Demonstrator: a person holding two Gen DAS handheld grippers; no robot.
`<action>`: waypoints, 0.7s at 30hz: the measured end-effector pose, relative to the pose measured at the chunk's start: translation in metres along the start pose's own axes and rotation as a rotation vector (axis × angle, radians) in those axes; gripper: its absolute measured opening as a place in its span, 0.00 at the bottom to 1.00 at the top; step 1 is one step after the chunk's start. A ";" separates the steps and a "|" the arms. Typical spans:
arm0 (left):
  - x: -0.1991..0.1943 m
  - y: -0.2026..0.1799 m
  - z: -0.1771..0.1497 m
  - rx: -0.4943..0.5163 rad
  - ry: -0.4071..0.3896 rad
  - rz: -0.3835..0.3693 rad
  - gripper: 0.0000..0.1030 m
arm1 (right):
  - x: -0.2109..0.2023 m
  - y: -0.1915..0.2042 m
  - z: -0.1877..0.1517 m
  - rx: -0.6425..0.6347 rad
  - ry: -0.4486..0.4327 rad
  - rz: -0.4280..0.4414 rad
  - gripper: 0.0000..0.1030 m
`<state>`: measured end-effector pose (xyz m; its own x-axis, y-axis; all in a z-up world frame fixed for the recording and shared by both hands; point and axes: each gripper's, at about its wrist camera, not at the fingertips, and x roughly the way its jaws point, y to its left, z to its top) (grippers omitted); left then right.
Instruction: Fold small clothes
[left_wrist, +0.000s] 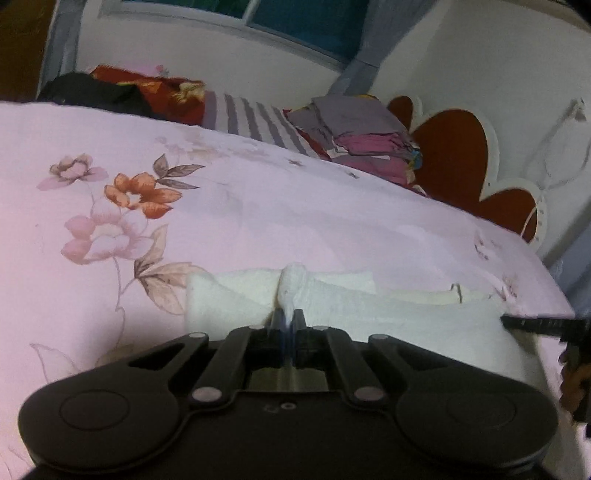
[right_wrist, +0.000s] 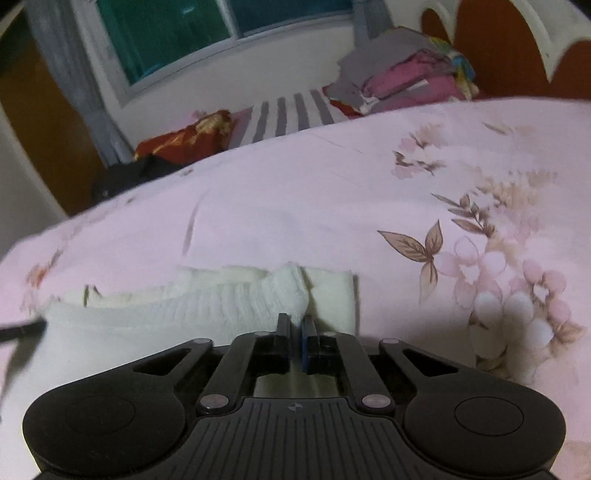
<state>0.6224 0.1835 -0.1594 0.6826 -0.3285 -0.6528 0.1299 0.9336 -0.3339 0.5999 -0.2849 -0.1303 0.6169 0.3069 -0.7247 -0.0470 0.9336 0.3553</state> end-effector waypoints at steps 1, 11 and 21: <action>-0.002 0.000 0.001 0.007 0.005 0.003 0.07 | -0.003 -0.002 0.003 0.014 0.008 0.002 0.06; -0.020 -0.108 -0.028 0.192 0.049 -0.109 0.31 | -0.021 0.101 -0.041 -0.251 0.043 0.182 0.35; 0.003 -0.051 -0.003 0.134 0.035 0.011 0.28 | 0.009 0.051 -0.007 -0.126 -0.013 -0.027 0.02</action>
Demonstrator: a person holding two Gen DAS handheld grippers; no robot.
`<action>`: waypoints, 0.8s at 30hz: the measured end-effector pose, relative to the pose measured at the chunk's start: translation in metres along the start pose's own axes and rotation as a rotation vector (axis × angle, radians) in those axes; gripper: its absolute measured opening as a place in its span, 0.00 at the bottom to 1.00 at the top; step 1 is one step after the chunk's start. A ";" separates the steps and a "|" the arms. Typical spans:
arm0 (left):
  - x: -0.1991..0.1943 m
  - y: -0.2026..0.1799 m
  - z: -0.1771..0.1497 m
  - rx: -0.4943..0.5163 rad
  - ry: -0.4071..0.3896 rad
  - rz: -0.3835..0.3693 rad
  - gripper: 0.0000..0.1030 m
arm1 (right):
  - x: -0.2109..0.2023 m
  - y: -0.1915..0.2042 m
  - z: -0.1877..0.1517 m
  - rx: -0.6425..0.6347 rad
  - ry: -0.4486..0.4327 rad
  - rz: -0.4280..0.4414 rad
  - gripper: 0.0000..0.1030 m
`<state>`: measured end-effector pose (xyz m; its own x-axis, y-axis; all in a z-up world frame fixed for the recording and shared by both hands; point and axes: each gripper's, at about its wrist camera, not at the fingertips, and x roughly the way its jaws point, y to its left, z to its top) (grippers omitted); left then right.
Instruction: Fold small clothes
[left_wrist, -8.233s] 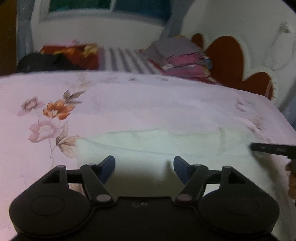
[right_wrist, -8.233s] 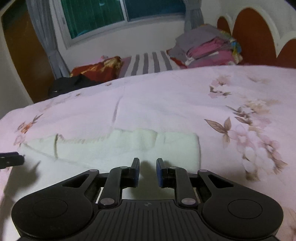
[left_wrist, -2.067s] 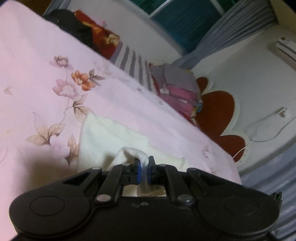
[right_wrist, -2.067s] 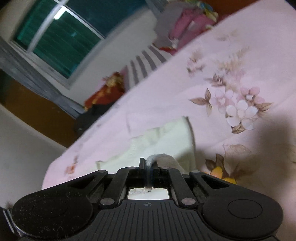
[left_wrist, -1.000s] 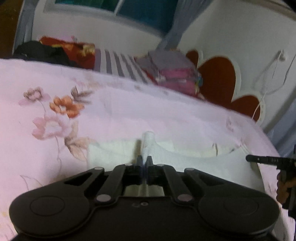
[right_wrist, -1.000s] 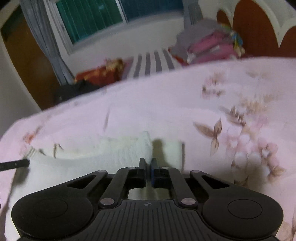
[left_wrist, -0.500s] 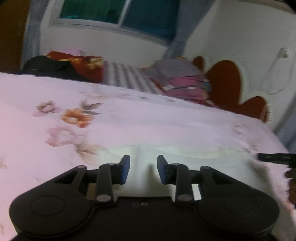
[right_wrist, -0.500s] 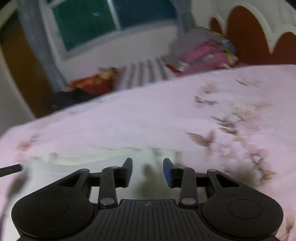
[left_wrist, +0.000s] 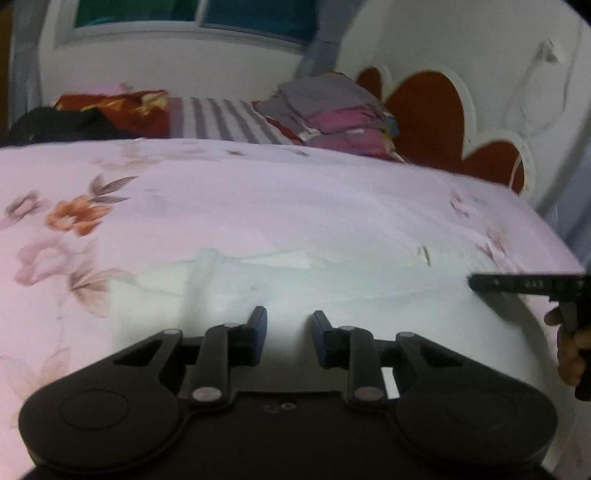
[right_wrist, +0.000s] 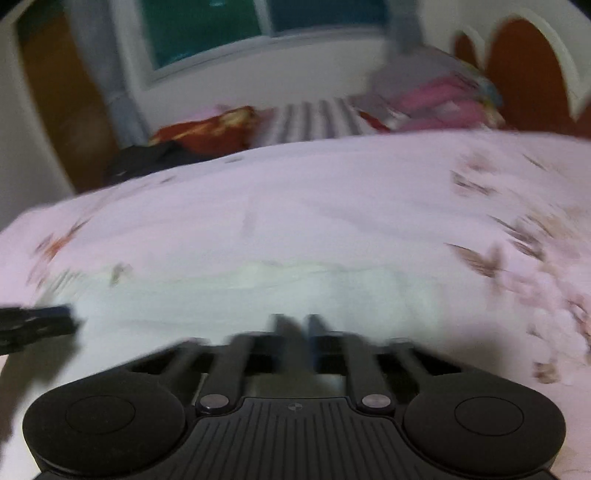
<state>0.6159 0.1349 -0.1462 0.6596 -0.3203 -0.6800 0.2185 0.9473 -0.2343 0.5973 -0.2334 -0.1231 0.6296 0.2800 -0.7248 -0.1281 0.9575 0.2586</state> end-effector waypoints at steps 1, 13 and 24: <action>-0.005 -0.001 -0.001 -0.004 -0.006 0.010 0.32 | -0.003 -0.002 0.002 0.000 0.011 0.003 0.03; -0.027 -0.099 -0.055 0.091 -0.020 0.013 0.54 | -0.055 0.076 -0.071 -0.214 0.007 0.123 0.52; -0.097 -0.084 -0.086 0.038 -0.083 0.108 0.54 | -0.106 0.038 -0.076 -0.061 -0.052 0.048 0.51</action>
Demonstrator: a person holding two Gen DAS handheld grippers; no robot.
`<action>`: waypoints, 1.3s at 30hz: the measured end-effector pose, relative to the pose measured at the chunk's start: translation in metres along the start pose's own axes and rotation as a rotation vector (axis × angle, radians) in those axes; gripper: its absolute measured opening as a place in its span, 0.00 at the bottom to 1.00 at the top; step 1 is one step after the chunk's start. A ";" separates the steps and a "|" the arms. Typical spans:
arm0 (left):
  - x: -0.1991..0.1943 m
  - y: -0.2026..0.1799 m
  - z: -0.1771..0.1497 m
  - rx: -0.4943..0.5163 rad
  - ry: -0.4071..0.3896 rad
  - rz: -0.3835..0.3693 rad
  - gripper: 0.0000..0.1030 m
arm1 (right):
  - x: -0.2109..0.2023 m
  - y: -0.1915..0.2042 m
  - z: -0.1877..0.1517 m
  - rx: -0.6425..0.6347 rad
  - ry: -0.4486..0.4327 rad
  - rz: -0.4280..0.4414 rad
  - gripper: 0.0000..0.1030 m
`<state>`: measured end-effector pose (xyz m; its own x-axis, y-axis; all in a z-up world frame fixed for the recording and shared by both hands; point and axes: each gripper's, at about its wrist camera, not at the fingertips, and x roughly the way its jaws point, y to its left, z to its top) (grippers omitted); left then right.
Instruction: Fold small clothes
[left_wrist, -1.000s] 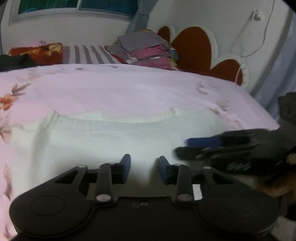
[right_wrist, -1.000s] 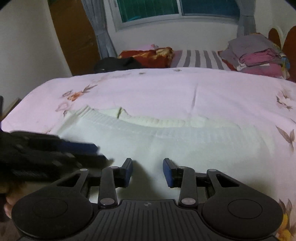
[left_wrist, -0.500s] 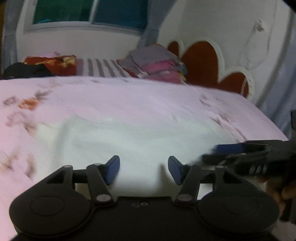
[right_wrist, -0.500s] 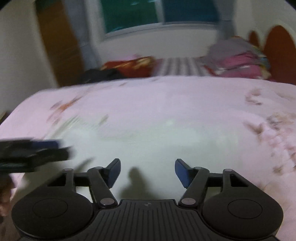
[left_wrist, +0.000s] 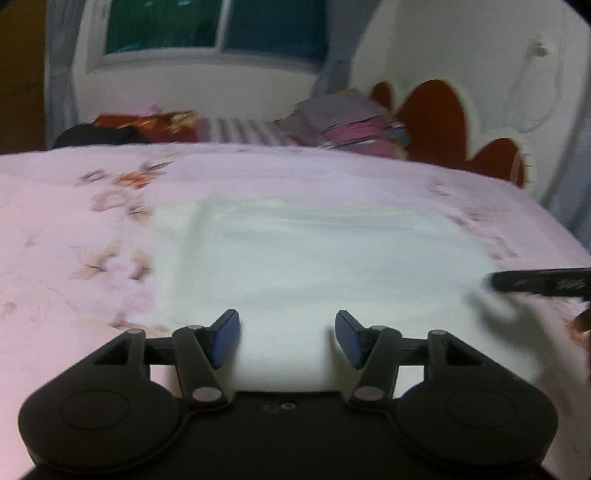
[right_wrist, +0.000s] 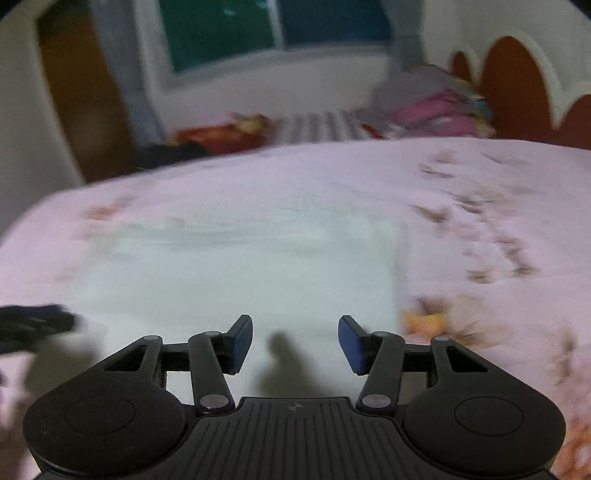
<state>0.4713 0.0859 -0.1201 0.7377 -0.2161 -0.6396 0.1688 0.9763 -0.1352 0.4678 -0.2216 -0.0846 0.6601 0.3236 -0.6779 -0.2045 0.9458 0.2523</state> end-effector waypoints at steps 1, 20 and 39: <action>-0.003 -0.012 -0.005 0.009 0.000 -0.007 0.54 | -0.004 0.007 -0.006 -0.010 0.010 0.015 0.51; -0.039 0.008 -0.060 -0.056 0.062 0.087 0.49 | -0.032 0.021 -0.085 -0.001 0.087 -0.056 0.39; -0.039 0.016 -0.064 -0.171 0.054 0.102 0.50 | -0.047 -0.015 -0.087 0.098 0.101 -0.132 0.24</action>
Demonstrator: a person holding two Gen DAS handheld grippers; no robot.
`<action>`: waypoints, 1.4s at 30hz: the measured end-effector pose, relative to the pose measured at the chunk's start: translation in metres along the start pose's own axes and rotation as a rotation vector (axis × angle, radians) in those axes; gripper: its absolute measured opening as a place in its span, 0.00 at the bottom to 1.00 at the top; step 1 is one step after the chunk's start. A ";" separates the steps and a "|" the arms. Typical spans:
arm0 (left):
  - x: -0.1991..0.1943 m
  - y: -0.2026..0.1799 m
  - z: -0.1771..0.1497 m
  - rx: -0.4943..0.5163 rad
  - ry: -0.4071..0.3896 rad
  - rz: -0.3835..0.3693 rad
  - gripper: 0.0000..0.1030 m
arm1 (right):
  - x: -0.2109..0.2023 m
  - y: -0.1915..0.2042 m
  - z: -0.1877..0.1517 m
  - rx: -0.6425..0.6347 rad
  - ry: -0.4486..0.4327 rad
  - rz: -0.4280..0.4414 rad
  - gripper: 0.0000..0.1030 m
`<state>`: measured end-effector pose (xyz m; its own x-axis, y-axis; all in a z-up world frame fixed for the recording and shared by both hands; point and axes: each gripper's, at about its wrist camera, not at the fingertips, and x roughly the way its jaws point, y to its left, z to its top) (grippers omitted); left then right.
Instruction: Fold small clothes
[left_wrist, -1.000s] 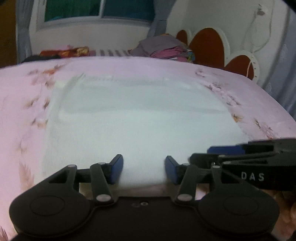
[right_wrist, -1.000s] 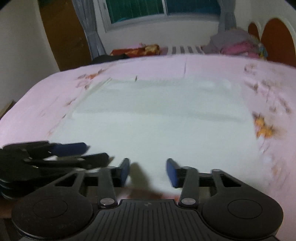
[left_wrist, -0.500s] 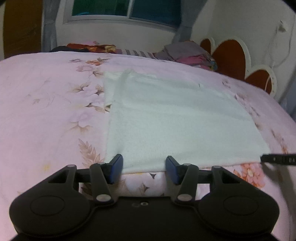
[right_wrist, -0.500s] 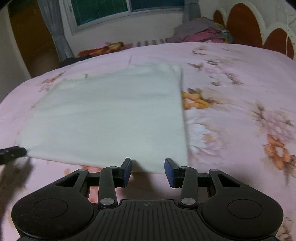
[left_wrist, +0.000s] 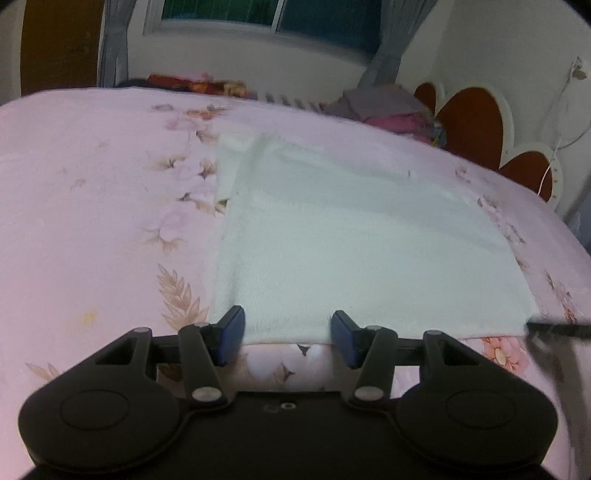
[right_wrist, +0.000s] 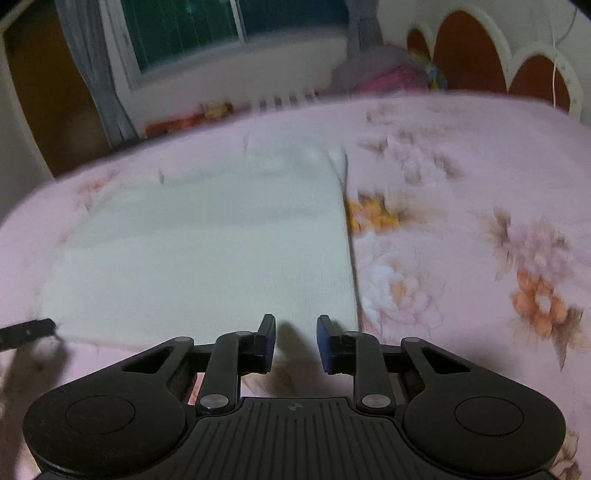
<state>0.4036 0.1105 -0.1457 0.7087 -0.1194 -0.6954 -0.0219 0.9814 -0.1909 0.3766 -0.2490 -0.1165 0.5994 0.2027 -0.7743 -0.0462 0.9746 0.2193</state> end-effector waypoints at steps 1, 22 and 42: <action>-0.002 -0.002 0.002 -0.008 0.005 0.009 0.50 | 0.002 0.003 -0.003 -0.035 -0.005 -0.008 0.24; 0.012 0.041 -0.041 -0.786 -0.234 -0.194 0.45 | -0.026 0.057 0.039 -0.010 -0.125 0.196 0.04; 0.036 0.047 -0.038 -0.859 -0.280 -0.209 0.16 | 0.075 0.111 0.092 -0.021 -0.070 0.180 0.03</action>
<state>0.4015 0.1469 -0.2059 0.8992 -0.1310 -0.4176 -0.3102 0.4822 -0.8193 0.4902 -0.1349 -0.0954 0.6342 0.3679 -0.6800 -0.1740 0.9249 0.3381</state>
